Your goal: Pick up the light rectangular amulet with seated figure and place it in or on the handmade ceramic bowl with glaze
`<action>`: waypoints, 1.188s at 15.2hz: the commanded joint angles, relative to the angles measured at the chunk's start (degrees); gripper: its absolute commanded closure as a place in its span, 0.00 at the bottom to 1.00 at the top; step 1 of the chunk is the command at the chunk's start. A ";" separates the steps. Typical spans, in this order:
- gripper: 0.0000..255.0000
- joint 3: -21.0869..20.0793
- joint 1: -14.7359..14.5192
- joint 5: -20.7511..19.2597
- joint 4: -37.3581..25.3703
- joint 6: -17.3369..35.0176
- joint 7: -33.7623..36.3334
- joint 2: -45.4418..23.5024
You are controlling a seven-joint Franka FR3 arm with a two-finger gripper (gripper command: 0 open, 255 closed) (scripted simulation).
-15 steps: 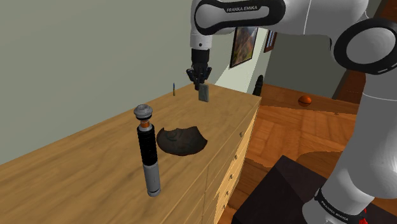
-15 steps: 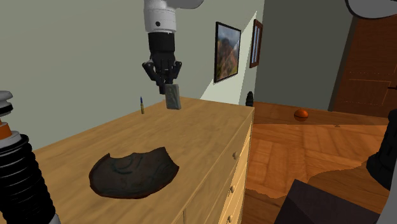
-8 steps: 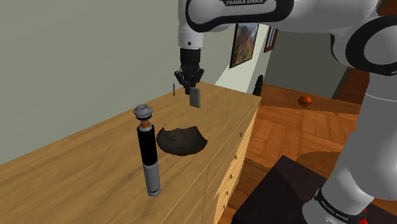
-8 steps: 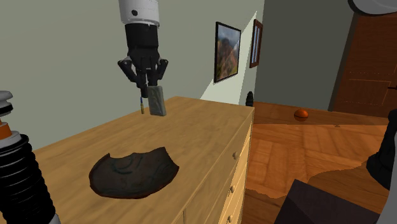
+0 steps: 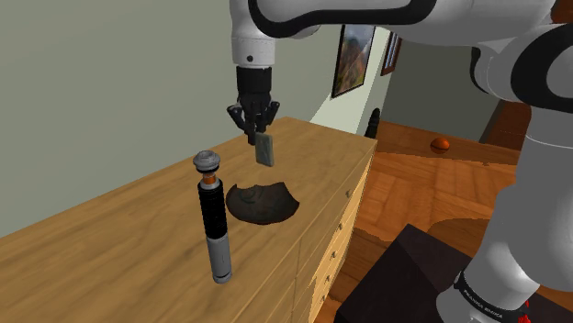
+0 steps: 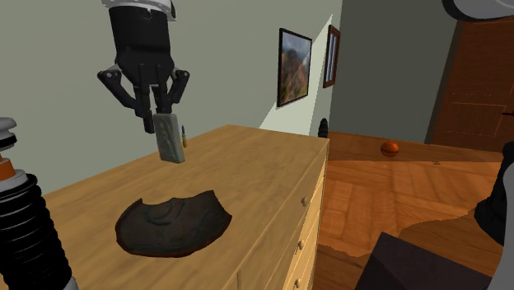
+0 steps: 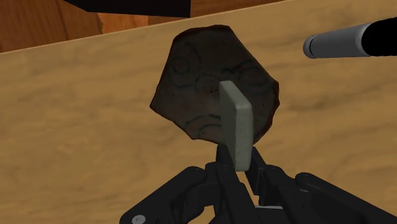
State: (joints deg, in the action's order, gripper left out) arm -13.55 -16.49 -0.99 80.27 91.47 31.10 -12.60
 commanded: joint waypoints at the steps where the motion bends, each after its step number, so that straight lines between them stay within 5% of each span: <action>1: 1.00 -0.30 -0.48 -0.01 1.05 0.86 0.89 0.20; 18: 1.00 -0.11 -0.09 0.13 15.30 14.51 0.55 0.81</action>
State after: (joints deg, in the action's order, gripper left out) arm -13.68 -16.59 -0.83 94.77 105.03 31.65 -11.68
